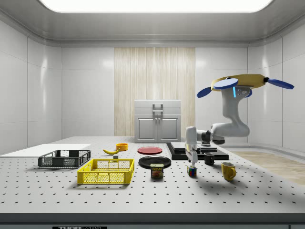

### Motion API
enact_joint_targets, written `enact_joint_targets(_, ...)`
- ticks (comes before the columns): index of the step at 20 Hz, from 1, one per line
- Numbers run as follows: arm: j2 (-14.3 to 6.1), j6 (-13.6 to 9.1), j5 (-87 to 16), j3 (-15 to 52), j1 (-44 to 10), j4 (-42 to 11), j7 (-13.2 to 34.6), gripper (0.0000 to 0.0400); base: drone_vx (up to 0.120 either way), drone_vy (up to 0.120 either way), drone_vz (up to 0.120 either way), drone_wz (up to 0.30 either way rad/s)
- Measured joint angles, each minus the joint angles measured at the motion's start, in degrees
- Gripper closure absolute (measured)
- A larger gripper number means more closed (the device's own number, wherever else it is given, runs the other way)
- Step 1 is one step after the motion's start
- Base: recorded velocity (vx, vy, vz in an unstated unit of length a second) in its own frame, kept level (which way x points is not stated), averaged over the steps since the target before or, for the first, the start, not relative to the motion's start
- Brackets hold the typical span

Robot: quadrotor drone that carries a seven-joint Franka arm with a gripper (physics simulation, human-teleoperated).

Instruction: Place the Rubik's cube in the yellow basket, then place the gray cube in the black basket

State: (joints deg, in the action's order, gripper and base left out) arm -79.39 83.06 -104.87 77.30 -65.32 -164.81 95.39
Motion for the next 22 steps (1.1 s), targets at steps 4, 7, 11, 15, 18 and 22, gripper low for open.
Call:
enact_joint_targets(4, -0.6, 0.6, 0.3, 0.1, -0.2, 0.0, 0.1, 0.0000, 0.000, 0.000, 0.000, 0.000)
enact_joint_targets(7, -1.2, 1.3, -0.1, -0.5, -0.2, 0.1, 0.2, 0.0000, 0.000, 0.000, 0.000, 0.000)
enact_joint_targets(11, -2.0, 2.9, -2.5, -3.1, -0.4, 0.6, 0.0, 0.0000, 0.000, 0.000, 0.000, 0.000)
enact_joint_targets(15, -2.7, 4.5, -4.9, -5.8, -0.6, 1.3, -0.1, 0.0000, 0.000, 0.000, 0.000, 0.000)
enact_joint_targets(18, -3.1, 5.4, -6.1, -7.1, -0.7, 1.7, -0.2, 0.0000, 0.000, 0.000, 0.000, 0.000)
enact_joint_targets(22, -3.5, 6.1, -6.9, -8.0, -0.3, 2.0, -0.8, 0.0000, 0.000, 0.000, 0.000, 0.000)
